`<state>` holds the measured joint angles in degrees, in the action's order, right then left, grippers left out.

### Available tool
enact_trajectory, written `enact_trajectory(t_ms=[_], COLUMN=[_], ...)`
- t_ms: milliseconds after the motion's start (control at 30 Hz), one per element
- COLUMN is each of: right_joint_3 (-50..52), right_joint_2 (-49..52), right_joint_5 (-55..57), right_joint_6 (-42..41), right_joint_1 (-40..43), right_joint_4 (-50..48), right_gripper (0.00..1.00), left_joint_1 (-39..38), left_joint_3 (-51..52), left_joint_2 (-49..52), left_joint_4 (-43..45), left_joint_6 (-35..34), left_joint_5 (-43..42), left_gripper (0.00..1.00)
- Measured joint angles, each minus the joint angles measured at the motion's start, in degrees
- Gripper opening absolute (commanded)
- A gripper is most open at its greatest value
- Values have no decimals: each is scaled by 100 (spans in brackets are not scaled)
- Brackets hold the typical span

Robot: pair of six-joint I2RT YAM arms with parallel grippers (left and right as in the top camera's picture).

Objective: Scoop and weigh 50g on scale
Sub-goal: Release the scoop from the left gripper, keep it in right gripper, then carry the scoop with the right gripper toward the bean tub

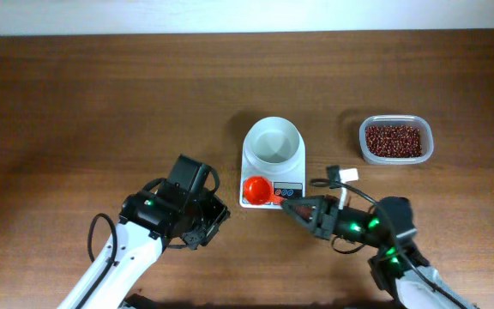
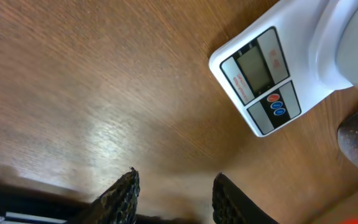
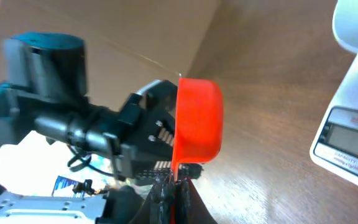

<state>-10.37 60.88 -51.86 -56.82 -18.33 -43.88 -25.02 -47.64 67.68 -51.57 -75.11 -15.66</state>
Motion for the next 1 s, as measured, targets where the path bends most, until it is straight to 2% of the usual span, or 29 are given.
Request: enact_trajectory(t_ms=[67, 133, 167, 200, 300, 433, 633, 767, 900, 1000], right_joint_3=[-13, -13, -13, -13, -13, -94, -1150, -2337, -2522, -2522], right_joint_2=[-343, -837, -979, -1150, -1429, -1445, -1283, -577, -435, -435], right_joint_5=[-256, -664, -935, -1067, -1624, -2000, -2881, -3423, -3567, -3617], right_joint_6=[0, 7, 2, 7, -72, -614, -1290, -1937, -2981, -3257], right_joint_1=[332, 999, 1329, 1788, 3099, 4216, 4500, 4747, 4977, 4927], right_joint_4=[273, 439, 470, 466, 466, 476, 468, 463, 485, 485], right_gripper=[4, 4, 4, 4, 4, 4, 4, 4, 4, 4], left_joint_1=[0, 0, 0, 0, 0, 0, 0, 0, 0, 0], left_joint_3=[0, 0, 0, 0, 0, 2, 0, 0, 0, 0], left_joint_2=[0, 0, 2, 4, 4, 4, 4, 4, 4, 7], left_joint_4=[7, 22, 20, 17, 20, 39, 42, 63, 83, 155], left_joint_6=[22, 22, 28, 24, 26, 26, 28, 28, 28, 28], left_joint_5=[2, 0, 0, 2, 0, 0, 0, 0, 0, 0], left_gripper=[61, 68, 94, 99, 99, 99, 98, 98, 99, 99])
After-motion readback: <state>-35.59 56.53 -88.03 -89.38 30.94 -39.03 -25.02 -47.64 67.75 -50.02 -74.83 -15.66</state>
